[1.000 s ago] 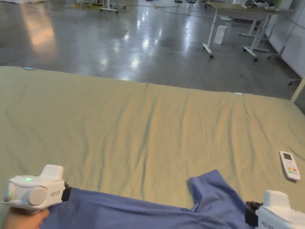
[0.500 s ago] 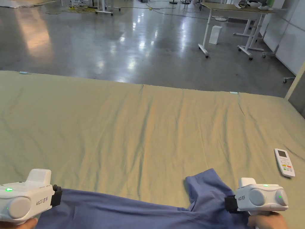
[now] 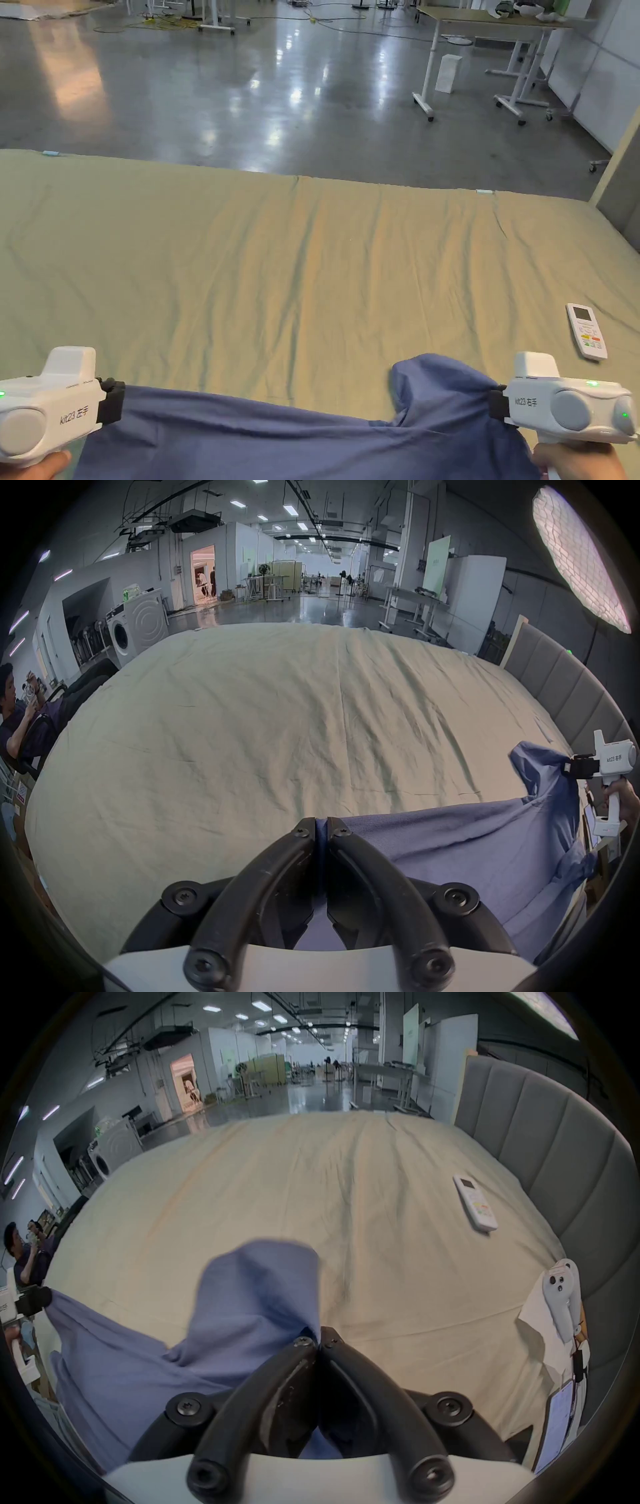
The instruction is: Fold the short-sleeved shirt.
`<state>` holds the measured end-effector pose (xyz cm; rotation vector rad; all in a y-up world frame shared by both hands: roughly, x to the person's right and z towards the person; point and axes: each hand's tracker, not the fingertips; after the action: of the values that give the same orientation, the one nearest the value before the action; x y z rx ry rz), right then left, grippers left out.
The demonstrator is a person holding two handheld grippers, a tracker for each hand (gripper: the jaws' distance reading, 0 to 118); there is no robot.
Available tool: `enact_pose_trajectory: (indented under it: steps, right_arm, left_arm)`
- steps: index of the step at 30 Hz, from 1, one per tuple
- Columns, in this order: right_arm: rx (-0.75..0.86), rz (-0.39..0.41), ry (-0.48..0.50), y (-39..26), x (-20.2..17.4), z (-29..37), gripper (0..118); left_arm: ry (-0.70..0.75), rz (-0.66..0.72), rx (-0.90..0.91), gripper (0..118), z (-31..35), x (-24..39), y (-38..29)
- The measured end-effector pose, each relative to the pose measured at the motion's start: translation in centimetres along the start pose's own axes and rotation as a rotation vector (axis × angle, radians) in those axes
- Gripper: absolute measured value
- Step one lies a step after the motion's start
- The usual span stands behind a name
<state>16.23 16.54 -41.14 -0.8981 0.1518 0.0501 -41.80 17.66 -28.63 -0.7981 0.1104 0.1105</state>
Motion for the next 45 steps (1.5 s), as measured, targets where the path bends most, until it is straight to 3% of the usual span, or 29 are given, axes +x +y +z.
enact_pose_trajectory:
  steps: [12,20,31,39,45]
  right_arm:
    - [0.173,-0.013,-0.005,-4.9,0.4,14.5,0]
    - [0.134,0.024,0.004,-10.8,0.8,18.8,0]
    - [-0.096,0.055,-0.01,-18.9,0.1,18.6,0]
    - [-0.224,0.129,-0.051,-21.5,-1.3,14.3,0]
    - [-0.209,0.145,-0.098,-22.8,-1.7,12.7,1]
  left_arm:
    - [-0.044,0.008,0.091,6,8.3,-1.9,-2.0]
    - [-0.079,0.006,0.073,6,11.9,-2.9,-5.3]
    - [-0.082,0.022,-0.114,6,13.7,-3.5,-14.0]
    - [-0.023,-0.015,-0.244,6,10.1,-3.0,-17.2]
    - [0.003,-0.035,-0.241,6,9.1,-2.3,-17.5]
